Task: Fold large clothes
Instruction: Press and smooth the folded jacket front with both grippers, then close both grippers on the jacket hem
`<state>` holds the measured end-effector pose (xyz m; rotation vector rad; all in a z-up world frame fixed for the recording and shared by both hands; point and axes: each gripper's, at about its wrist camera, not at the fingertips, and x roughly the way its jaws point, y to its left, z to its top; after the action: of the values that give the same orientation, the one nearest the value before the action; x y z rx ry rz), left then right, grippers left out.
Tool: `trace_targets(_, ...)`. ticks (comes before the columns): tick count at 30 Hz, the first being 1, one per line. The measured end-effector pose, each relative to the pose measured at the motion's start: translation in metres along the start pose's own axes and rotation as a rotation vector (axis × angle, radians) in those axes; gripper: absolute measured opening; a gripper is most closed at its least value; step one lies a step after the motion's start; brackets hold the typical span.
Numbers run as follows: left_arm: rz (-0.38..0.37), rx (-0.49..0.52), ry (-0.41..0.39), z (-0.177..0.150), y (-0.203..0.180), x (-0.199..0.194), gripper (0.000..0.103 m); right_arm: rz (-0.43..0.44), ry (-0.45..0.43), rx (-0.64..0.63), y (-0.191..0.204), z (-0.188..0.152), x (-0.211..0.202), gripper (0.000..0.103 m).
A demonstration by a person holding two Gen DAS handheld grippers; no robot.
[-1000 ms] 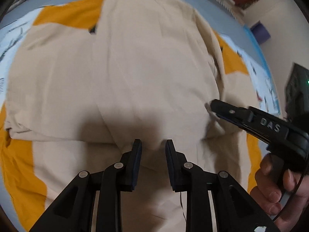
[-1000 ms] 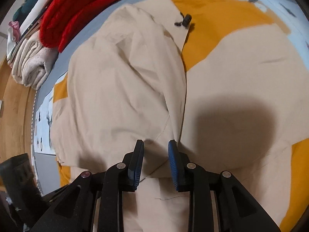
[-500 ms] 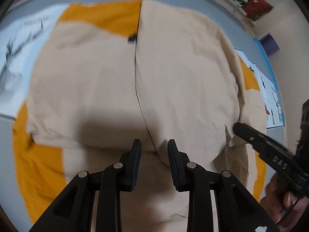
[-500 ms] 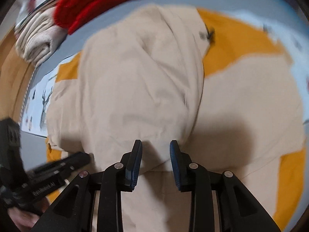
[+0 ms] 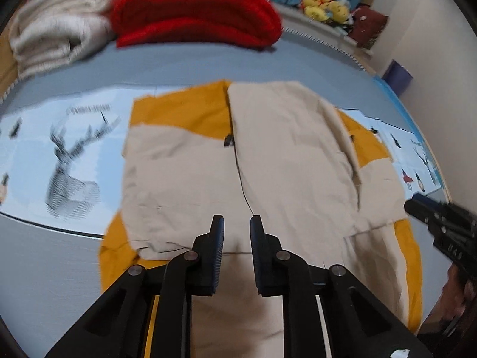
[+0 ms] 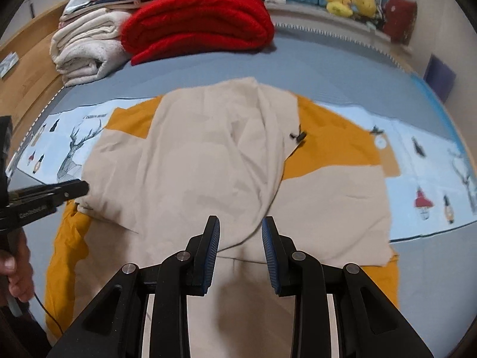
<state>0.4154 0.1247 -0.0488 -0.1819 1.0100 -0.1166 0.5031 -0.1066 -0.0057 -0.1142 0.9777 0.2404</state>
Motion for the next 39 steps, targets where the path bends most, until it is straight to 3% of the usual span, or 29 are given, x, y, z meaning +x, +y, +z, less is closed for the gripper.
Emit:
trace_targets(3, 0.008, 0.036, -0.069, -0.012, 0.000, -0.036, 0.016, -0.029, -0.057, -0.055, 0.006, -0.004, -0.033, 0.031)
trace_targets(9, 0.004, 0.011, -0.171, -0.055, 0.008, -0.134, 0.016, -0.051, -0.246, -0.060, -0.001, -0.022, -0.140, 0.031)
trace_targets(14, 0.005, 0.121, -0.241, -0.116, 0.017, -0.208, 0.016, -0.033, -0.386, 0.011, -0.046, -0.075, -0.234, 0.030)
trace_targets(17, -0.009, 0.089, -0.240, -0.154, 0.038, -0.224, 0.015, -0.057, -0.410, 0.036, -0.082, -0.129, -0.264, 0.023)
trace_targets(20, -0.012, -0.029, -0.230, -0.188, 0.067, -0.213, 0.015, -0.079, -0.354, 0.074, -0.112, -0.177, -0.261, 0.023)
trace_targets(22, 0.033, -0.127, -0.115, -0.196, 0.084, -0.192, 0.009, -0.099, -0.299, 0.099, -0.129, -0.207, -0.245, 0.023)
trace_targets(26, -0.009, -0.171, -0.003, -0.204, 0.098, -0.165, 0.008, -0.122, -0.067, 0.156, -0.155, -0.251, -0.195, 0.023)
trace_targets(28, -0.042, -0.185, 0.068, -0.208, 0.102, -0.153, 0.008, -0.095, -0.030, 0.184, -0.167, -0.262, -0.186, 0.023)
trace_targets(31, -0.081, -0.235, 0.163, -0.216, 0.109, -0.134, 0.014, -0.098, 0.076, 0.246, -0.190, -0.279, -0.166, 0.024)
trace_targets(35, -0.058, -0.305, 0.288, -0.229, 0.118, -0.112, 0.028, -0.002, 0.214, 0.399, -0.216, -0.299, -0.135, 0.028)
trace_targets(39, -0.032, -0.334, 0.370, -0.238, 0.121, -0.095, 0.042, 0.008, 0.331, 0.417, -0.217, -0.312, -0.109, 0.034)
